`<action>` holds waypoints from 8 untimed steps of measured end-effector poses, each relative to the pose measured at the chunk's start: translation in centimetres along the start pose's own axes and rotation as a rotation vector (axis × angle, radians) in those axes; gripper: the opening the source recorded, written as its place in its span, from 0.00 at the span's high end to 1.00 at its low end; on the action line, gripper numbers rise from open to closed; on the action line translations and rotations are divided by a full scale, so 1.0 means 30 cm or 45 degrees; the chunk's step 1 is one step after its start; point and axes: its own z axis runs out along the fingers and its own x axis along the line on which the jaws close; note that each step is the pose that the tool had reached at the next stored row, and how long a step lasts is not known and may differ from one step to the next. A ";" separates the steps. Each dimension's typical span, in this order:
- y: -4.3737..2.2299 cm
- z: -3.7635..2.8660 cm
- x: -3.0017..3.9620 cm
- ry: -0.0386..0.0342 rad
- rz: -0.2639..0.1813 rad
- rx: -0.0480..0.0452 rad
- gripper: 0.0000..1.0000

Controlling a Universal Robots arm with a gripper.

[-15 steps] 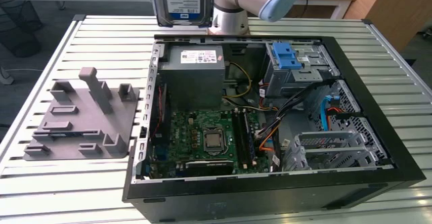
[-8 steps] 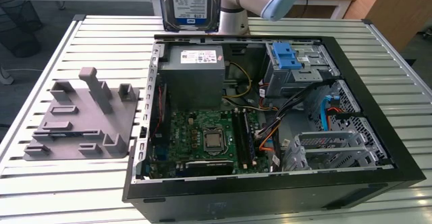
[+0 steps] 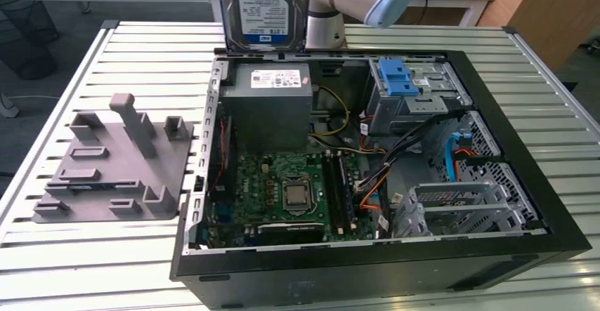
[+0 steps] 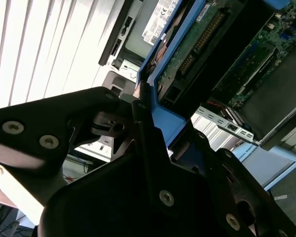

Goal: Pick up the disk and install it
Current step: 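Pick up the disk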

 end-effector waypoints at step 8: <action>-0.003 0.006 0.065 0.0043 0.004 0.000 0.64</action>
